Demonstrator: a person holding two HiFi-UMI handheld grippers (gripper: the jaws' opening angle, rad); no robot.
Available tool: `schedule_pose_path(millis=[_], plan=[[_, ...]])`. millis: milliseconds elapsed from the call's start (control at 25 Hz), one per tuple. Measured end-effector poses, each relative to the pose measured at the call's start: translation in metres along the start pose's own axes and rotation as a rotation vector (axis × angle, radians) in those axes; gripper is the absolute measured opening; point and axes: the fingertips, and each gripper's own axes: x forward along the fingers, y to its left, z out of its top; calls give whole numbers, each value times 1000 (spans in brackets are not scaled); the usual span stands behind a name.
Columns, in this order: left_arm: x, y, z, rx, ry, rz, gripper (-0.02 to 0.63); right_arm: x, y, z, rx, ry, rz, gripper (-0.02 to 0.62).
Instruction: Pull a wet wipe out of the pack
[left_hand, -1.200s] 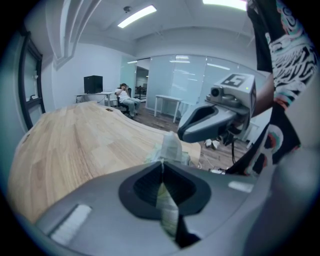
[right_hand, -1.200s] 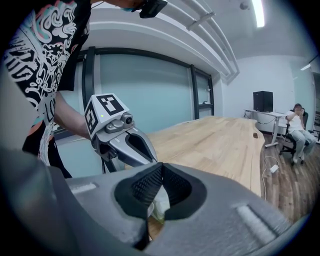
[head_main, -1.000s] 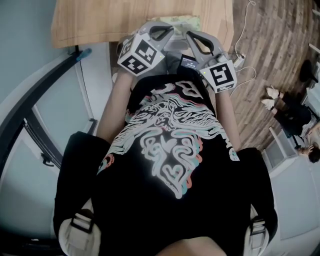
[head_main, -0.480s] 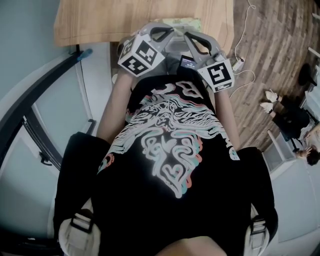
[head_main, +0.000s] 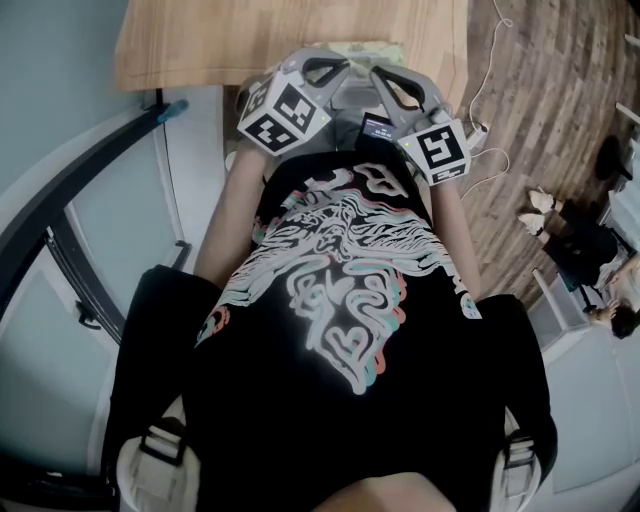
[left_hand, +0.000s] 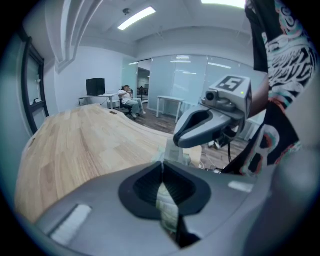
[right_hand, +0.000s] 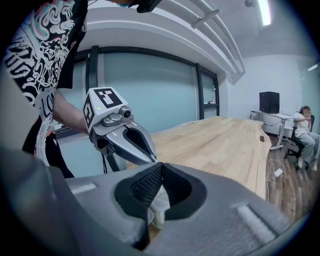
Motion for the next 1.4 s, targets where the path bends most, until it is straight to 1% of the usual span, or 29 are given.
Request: schedule_pose_path(millis=[560,1400], plan=[[-10,2,7,15,-3,20,-5,0,-3,7,5,-10,13,0],[-26,4,28,39,-13,75,-5,-11,-15,27,4,-72,12,0]])
